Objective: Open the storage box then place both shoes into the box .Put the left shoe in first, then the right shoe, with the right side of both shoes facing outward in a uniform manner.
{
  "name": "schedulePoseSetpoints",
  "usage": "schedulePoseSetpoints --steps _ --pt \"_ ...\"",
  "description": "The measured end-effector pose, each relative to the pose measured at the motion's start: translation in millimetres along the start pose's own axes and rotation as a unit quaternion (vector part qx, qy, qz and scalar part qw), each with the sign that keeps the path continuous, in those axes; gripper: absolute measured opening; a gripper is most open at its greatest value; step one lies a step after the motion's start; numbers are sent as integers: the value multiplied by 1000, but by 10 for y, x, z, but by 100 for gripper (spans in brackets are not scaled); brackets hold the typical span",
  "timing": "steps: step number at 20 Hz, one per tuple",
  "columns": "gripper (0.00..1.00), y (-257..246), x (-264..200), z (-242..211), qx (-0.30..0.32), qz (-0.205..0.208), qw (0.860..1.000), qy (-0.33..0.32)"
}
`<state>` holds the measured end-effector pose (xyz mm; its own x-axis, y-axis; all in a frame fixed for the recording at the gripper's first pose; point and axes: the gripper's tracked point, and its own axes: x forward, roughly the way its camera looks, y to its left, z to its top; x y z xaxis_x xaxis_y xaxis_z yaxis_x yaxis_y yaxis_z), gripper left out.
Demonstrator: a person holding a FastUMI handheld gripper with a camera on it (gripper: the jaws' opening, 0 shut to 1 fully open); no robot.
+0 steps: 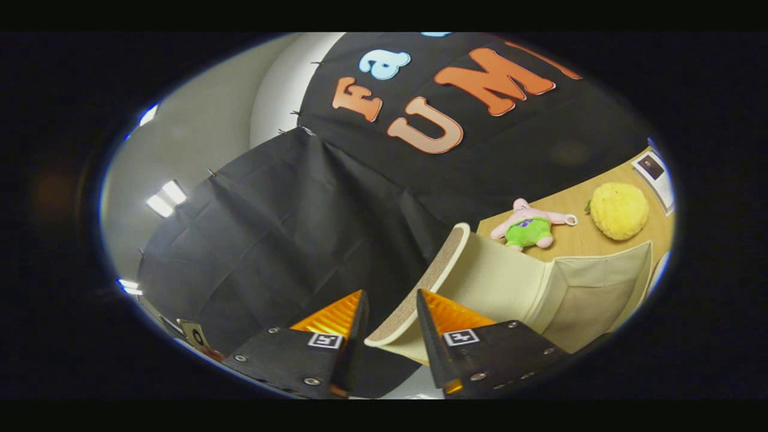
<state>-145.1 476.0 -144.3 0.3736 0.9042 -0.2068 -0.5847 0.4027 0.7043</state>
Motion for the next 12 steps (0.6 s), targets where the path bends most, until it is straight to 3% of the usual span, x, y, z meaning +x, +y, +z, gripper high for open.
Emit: schedulePoseSetpoints --steps 1,4,12 --pt "55 -77 -9 18 -10 -13 1000 -6" --pt "96 -300 -142 147 -39 -54 997 -27" --pt "98 -1140 -989 550 -101 -197 971 -93"
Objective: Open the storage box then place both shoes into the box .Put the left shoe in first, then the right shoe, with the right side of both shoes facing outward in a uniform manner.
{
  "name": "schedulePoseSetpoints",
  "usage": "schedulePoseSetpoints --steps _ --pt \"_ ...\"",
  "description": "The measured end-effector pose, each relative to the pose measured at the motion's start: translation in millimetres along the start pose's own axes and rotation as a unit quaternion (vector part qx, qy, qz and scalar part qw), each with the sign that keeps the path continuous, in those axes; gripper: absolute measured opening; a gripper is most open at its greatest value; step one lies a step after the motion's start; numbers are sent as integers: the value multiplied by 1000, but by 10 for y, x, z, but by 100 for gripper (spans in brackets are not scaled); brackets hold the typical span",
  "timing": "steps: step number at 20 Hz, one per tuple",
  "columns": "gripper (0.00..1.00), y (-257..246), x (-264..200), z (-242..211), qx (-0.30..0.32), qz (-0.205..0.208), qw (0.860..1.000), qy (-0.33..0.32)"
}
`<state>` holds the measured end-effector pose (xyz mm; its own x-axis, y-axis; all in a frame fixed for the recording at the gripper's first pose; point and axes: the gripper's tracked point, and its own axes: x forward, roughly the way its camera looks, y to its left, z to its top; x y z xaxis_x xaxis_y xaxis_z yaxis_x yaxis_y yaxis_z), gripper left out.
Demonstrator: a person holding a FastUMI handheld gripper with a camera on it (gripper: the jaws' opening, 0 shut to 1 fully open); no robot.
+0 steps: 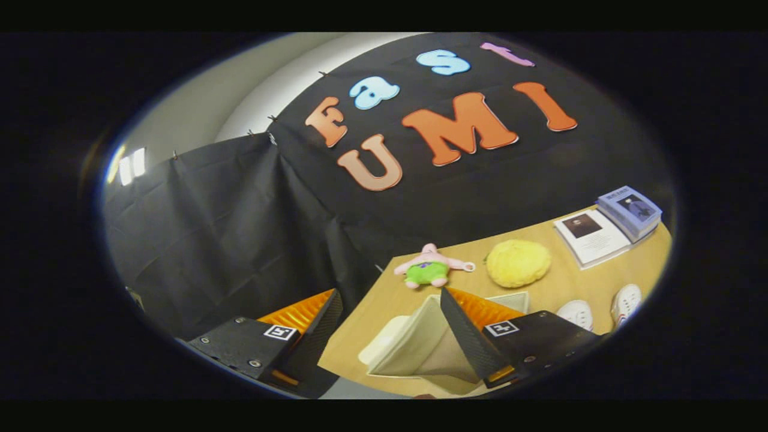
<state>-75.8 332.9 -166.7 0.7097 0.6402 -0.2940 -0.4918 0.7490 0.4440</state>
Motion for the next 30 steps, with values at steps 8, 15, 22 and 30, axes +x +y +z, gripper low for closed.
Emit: schedulePoseSetpoints --steps 8,15,22,30 --pt "98 -1447 -536 -37 -31 -150 988 -5" --pt "98 -2323 -814 -627 -46 -231 970 52" --pt "99 -2895 -769 -1276 -42 -255 958 121" --pt "91 -3203 -517 -1876 -29 -256 947 190"
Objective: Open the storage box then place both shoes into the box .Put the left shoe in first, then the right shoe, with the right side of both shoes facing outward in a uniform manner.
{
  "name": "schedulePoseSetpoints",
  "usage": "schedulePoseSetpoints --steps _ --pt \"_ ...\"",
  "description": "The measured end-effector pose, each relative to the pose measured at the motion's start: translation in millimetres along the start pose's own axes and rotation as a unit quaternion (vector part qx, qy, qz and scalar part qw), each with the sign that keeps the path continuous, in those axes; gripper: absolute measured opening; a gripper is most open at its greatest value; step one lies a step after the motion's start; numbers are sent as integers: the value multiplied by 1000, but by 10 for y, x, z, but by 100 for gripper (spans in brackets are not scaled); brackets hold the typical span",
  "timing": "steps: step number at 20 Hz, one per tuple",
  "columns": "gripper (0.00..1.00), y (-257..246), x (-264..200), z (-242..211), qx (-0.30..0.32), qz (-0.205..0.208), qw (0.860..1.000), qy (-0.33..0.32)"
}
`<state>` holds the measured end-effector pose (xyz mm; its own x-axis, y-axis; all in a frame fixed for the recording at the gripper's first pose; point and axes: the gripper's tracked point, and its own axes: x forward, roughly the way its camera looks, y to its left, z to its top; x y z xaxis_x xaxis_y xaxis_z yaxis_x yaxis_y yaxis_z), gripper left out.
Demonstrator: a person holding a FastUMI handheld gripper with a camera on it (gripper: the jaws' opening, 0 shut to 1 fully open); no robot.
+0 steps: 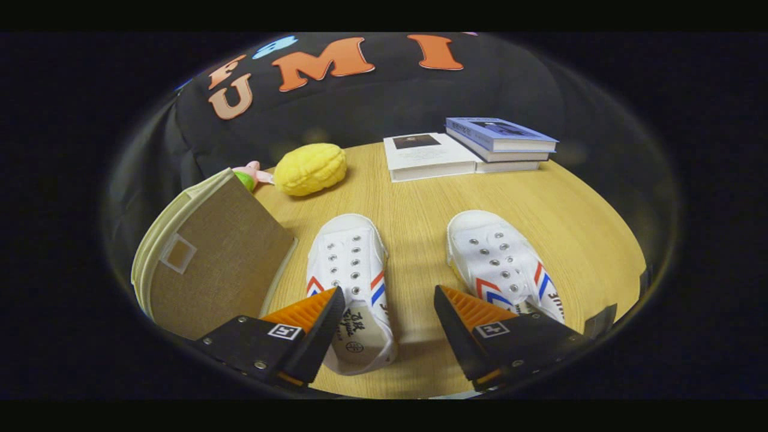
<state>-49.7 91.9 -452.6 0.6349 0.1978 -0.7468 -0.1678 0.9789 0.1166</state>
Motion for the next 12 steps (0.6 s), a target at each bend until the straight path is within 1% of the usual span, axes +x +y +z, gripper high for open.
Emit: schedulePoseSetpoints --steps 2,4,5,6,7,9,11,12 --pt "81 41 79 -38 1 14 1000 14" --pt "70 140 101 -51 8 42 999 27" --pt "62 189 109 -58 18 54 998 33" --pt "42 187 120 -69 27 50 998 37" --pt "31 175 141 -76 32 51 997 40" --pt "19 163 122 -50 46 53 997 41" --pt "7 175 38 -6 78 59 994 38" --pt "1 149 -48 50 92 50 994 29"
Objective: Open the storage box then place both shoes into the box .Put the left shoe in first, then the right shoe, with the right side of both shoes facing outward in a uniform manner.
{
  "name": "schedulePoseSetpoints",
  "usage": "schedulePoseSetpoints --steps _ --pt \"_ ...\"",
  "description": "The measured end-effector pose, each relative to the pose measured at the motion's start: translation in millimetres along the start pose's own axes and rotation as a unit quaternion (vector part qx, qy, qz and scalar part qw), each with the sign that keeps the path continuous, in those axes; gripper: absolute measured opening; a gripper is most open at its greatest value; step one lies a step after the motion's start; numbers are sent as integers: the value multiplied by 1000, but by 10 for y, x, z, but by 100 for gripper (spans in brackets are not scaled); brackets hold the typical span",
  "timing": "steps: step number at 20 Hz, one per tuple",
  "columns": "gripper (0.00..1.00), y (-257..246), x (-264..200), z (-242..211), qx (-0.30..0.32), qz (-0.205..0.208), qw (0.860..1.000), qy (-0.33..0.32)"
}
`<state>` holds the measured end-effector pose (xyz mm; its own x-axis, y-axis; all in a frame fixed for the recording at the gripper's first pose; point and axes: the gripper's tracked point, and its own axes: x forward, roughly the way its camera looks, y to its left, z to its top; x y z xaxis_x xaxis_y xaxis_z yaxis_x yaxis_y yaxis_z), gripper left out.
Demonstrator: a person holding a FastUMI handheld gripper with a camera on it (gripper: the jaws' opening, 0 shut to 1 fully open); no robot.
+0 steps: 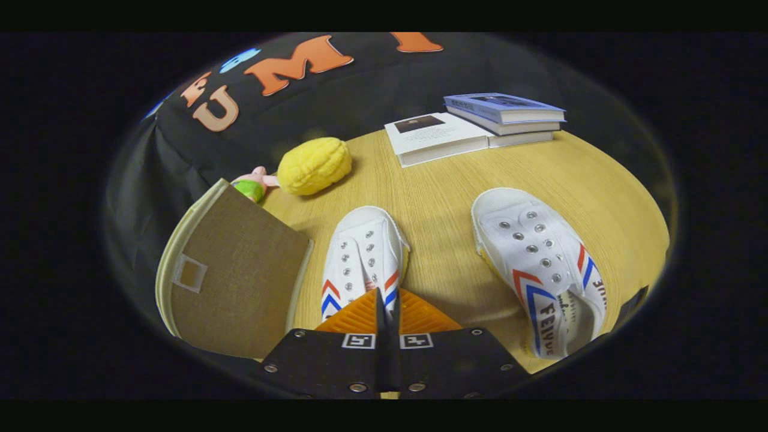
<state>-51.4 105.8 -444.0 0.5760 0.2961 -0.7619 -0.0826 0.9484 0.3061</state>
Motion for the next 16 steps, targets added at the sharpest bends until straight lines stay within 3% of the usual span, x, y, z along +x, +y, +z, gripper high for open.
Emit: schedulePoseSetpoints --steps 2,5,10,16 --pt "0 15 -202 139 32 -18 999 -24" --pt "0 225 -521 440 82 -3 995 -62" --pt "0 650 -1064 838 77 -9 988 -132" --pt "0 1374 -1326 1020 78 11 983 -167"
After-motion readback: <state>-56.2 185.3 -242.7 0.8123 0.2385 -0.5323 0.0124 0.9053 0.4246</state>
